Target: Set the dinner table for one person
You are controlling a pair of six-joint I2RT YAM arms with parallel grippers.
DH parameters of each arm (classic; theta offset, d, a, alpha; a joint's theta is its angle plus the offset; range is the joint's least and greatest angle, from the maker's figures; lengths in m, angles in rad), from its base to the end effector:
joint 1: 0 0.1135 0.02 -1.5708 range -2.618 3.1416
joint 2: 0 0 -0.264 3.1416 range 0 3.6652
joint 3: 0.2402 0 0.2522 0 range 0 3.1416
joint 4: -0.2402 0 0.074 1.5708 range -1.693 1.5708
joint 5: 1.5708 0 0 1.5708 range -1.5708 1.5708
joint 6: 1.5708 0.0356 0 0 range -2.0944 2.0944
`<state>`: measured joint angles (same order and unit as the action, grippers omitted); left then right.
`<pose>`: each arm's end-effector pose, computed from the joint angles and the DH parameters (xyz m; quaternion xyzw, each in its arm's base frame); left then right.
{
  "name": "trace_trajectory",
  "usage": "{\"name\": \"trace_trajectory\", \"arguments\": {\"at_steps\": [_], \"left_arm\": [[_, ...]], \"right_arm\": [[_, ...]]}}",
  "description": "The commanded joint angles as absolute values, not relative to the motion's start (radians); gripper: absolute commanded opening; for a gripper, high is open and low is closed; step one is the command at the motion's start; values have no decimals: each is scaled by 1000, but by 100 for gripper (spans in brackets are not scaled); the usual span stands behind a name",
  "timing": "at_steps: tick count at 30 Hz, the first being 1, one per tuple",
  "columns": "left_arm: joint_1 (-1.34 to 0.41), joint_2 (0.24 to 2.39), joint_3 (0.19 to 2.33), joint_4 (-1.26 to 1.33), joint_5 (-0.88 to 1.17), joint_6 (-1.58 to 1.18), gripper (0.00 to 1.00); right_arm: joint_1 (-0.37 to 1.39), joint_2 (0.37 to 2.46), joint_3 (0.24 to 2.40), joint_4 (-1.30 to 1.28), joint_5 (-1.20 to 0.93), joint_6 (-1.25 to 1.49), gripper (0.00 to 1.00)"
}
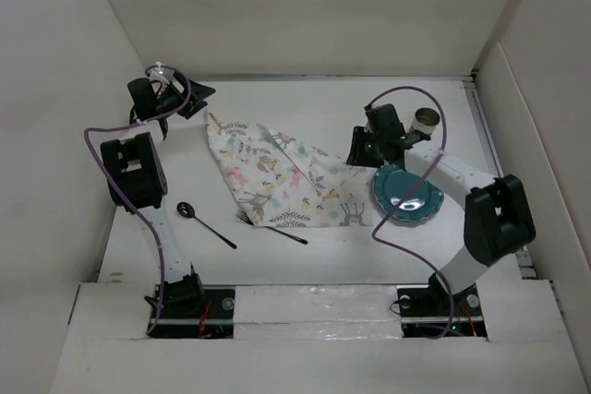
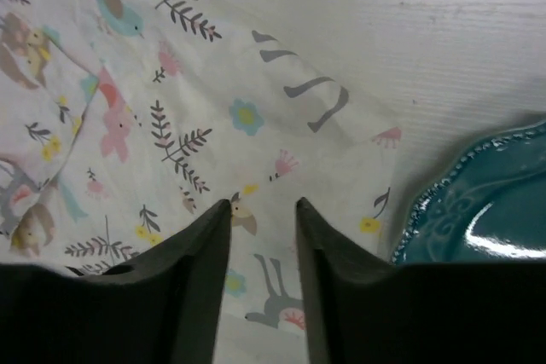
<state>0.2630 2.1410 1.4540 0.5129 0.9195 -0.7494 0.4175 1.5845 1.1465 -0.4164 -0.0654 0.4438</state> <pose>0.4748 0.0985 0.2102 -0.0833 0.7386 -0.4686 0.4774 0.3124 0.1411 0.2453 0.0009 0.9361 0.1741 0.3056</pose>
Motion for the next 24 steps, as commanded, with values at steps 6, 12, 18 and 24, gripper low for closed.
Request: {"name": "trace_trajectory", "arguments": {"at_steps": [6,12,18,24], "left_arm": [[50,1664,1429,25,320,-290,22],[-285,1583,1237,-132,180,-190,12],[-433,1626,1180,-221,61,-192,35],[-433,1641,1151,-196,31,-264,36]], "right_arm": [[561,1618,1149,-387,-61,434,0],[658,1718,1192,-390,-9,393,47],[687,1807,1236,-420,61,374,56],[687,1868,1279,-428,133,393,51]]}}
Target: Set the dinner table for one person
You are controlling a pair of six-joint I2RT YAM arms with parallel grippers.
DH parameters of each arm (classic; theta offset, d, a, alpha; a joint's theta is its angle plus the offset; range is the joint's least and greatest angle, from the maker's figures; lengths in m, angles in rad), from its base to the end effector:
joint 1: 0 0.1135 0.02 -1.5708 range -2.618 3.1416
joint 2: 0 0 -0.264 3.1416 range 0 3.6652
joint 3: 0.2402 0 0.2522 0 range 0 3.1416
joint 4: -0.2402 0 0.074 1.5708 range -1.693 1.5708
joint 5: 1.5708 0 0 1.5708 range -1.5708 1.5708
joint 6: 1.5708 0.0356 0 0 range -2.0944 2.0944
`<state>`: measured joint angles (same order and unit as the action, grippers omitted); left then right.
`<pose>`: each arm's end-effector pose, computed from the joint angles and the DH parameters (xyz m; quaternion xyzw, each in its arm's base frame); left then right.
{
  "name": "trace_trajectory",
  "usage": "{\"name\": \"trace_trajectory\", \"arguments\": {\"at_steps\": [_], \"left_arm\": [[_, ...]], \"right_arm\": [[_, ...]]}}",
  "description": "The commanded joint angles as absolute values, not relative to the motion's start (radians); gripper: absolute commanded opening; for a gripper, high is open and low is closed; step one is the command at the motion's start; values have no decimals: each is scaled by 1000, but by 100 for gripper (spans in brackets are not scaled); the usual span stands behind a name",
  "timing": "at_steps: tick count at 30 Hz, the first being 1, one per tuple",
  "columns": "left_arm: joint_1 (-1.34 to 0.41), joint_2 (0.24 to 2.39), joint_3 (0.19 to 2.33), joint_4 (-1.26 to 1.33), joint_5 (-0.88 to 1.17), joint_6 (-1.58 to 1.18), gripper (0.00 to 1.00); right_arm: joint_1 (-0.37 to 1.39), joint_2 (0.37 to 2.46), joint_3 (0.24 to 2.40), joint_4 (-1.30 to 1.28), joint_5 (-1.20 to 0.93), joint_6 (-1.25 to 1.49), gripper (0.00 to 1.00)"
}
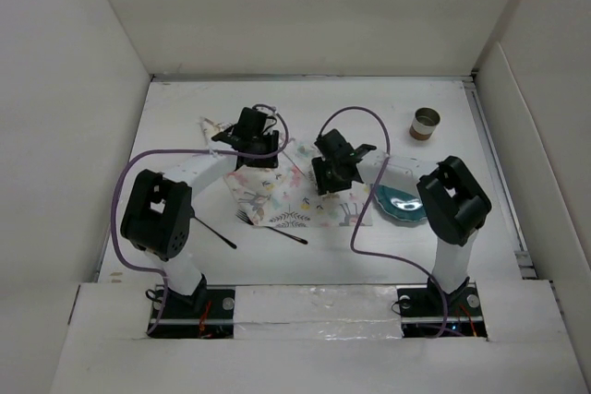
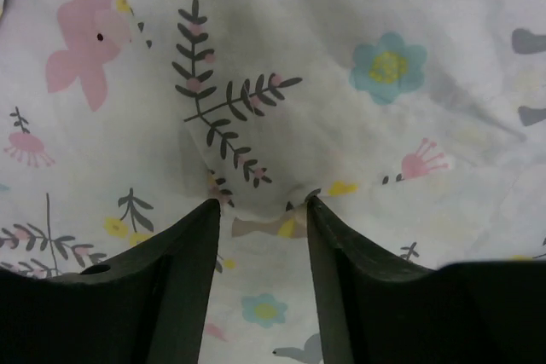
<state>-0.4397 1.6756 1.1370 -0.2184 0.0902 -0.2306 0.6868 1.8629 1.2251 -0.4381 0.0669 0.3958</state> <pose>0.3318 -0.1596 0.2267 0.1135 0.9105 -0.1691 0.3597 0.2958 0.2395 0.1723 -0.1324 0.9599 0.0983 0.2265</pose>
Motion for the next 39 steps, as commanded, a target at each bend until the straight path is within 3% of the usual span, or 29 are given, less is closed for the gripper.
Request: {"name": "trace_trajectory", "arguments": {"at_steps": [1,2,4,5,8,15,20,24,25,26,29,33,34,35,38,39], "left_arm": [[-433,1644,1150,-199,22,-274,36],[-433,1644,1150,-204,15,-282,36],[-433,1637,1134,-195,24,-290,35],[-433,1634,1128,-189,47,-291,34],[-433,1629,1106,-189,51,-284,33],[-433,1629,1078,-169,71,-233,34],[-443,1657,1112,-140,81,-201,35],[-488,1718,1176,-124,49,-158,36],[-501,1739,1196,-133,10,-155,36],[-527,1755,1212,-146,11,-149,37],[-575,1821,1281,-192,-93,-143,37],[-600,1873,1318,-215,-143,-132,36],[-609,1887,1321,-218,-149,-133,36],[-609,1894,1322,-224,-150,-138,36],[-609,1908,1309,-216,-158,-143,34],[-609,1911,1304,-216,-163,-146,34]], "right_arm": [[687,1874,1281,-428,143,399,48],[696,1882,1285,-429,167,408,37],[696,1888,1285,-420,189,426,28],[696,1888,1287,-417,207,433,13],[696,1884,1307,-417,225,442,0],[629,1856,1394,-397,192,469,0],[441,1836,1484,-311,33,572,0],[312,1969,1626,-325,-44,681,0],[295,1989,1649,-331,-57,699,3],[279,2006,1690,-337,-75,712,23],[261,2022,1730,-341,-97,706,59],[261,1939,1688,-356,-98,655,63],[261,1912,1663,-353,-95,649,59],[261,1845,1631,-344,-98,643,37],[270,1682,1459,-293,-136,632,0],[270,1640,1410,-275,-141,624,0]]}}
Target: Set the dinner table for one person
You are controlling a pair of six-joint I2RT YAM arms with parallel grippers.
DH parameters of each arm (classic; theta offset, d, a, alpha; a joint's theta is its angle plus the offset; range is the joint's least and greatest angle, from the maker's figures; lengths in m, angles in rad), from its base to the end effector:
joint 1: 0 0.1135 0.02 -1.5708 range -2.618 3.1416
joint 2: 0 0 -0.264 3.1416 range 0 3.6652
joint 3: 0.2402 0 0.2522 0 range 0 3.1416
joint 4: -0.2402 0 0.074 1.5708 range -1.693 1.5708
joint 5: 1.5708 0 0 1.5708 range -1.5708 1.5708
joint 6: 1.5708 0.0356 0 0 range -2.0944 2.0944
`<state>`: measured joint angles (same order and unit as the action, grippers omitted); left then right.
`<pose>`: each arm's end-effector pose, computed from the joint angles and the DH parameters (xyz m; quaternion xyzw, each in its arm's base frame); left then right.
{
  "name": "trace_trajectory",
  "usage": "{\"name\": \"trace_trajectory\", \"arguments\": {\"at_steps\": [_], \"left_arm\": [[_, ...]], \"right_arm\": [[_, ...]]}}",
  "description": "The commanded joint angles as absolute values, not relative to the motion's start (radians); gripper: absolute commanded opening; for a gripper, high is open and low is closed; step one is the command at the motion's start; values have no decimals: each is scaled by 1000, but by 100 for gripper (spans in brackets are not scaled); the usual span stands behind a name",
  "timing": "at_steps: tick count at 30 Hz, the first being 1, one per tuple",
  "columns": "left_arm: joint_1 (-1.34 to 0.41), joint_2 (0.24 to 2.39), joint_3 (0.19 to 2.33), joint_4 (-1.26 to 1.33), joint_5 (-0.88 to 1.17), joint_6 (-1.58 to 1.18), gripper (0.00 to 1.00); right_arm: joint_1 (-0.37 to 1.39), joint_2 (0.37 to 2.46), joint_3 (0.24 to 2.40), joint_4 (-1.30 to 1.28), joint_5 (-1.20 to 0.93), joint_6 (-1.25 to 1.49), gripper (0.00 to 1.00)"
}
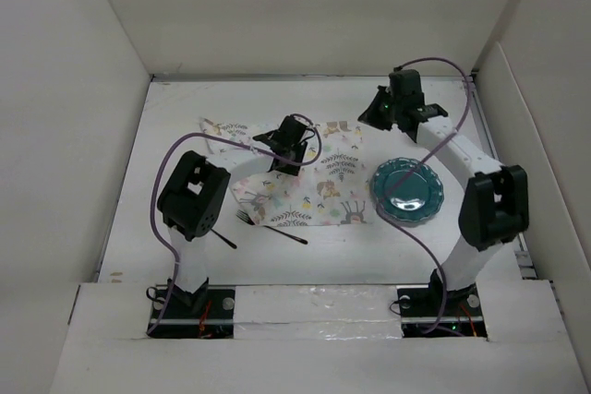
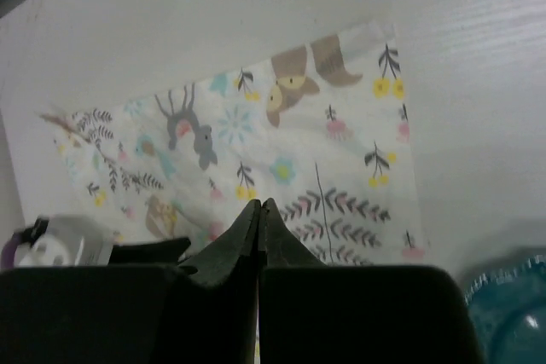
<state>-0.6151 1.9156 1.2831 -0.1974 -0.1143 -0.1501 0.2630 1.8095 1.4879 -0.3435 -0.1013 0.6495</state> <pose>0.3422 -0.2368 0.1848 0.1943 0.9104 -0.0855 0.3552 0.4045 0.1126 0.2820 0.1507 0.8856 0.2334 0.3722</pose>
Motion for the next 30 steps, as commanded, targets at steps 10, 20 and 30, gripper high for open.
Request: {"name": "trace_trajectory", "arguments": {"at_steps": [10,20,30], "left_arm": [[-609,1950,1289,-212,-183,-143,29],[-618,1855,1266,-201,-239,-179,0],[-571,1600,1180,-192,-278,-247,0]], "right_arm": [[342,1173,861,-391,-58,627,36],[396,1127,646,-503,-58,657,43],[486,1284,658,-413,-6,698,52]]}}
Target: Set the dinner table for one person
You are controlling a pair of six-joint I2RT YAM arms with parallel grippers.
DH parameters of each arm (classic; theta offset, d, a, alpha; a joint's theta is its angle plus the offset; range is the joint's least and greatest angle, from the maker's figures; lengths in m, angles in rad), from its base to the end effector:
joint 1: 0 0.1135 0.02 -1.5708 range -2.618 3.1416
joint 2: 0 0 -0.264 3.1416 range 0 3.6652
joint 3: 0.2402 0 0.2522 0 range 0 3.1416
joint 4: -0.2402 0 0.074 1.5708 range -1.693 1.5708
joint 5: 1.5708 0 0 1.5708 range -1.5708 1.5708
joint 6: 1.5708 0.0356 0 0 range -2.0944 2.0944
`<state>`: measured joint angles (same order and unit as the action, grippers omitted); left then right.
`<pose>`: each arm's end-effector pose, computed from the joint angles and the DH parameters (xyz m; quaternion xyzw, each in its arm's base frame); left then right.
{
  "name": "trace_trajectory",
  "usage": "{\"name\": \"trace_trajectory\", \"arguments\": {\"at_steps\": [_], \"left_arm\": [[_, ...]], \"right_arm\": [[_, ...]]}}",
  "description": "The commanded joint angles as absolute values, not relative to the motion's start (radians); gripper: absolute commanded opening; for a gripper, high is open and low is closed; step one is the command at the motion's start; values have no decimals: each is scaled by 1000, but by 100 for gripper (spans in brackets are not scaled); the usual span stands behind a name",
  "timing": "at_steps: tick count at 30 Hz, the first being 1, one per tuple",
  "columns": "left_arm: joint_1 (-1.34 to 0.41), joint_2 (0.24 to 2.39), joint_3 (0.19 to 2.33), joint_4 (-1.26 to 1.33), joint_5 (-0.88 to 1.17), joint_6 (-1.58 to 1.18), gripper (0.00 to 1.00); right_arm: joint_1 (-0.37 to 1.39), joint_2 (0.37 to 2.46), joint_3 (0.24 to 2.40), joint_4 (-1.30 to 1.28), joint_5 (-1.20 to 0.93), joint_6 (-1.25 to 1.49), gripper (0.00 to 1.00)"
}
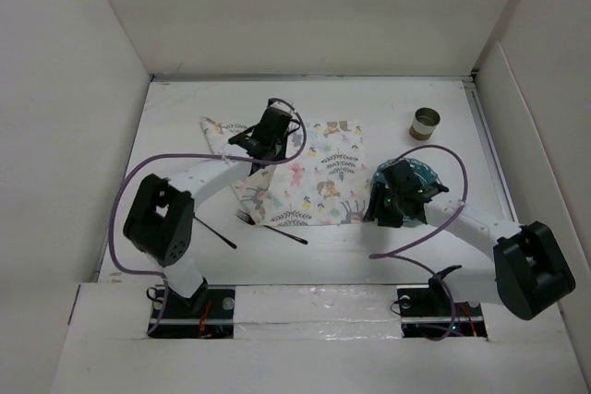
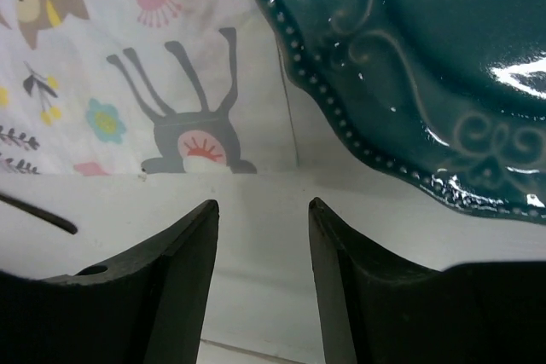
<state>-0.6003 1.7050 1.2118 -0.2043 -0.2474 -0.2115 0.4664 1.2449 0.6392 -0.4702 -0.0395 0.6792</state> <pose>0.3207 -0.2090 0.2423 0.1225 0.8924 -0.0630 0.4297 0.1986 0.1016 0.1770 0.0981 0.9644 0.1488 0.1954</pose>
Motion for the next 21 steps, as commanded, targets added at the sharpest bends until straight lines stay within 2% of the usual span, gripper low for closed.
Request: {"name": "trace_trajectory", "arguments": {"at_steps": [1,3,11,12,13,16,21], "left_arm": [[-558,1583,1169,-189,-278,-250,0],[-558,1522,1140,-192,-284,-258,0],[-539,1368,1078,-206,-308,-291,0],[-538,1356,1075,-207,-310,-294,0],[-538,1336,1072,-209,-313,-296,0],[-529,1306,1080,-224,-333,-301,0],[-448,1227,1219,-255,-289,-307,0]], "right_arm": [[486,1302,661,-407,24,701,51],[495,1354,675,-391,35,704,50],[532,1471,704,-364,78,761,31],[543,1485,707,-364,81,765,26],[543,1494,713,-364,93,770,15],[580,1480,753,-393,156,792,0],[614,1257,931,-567,314,727,0]]}}
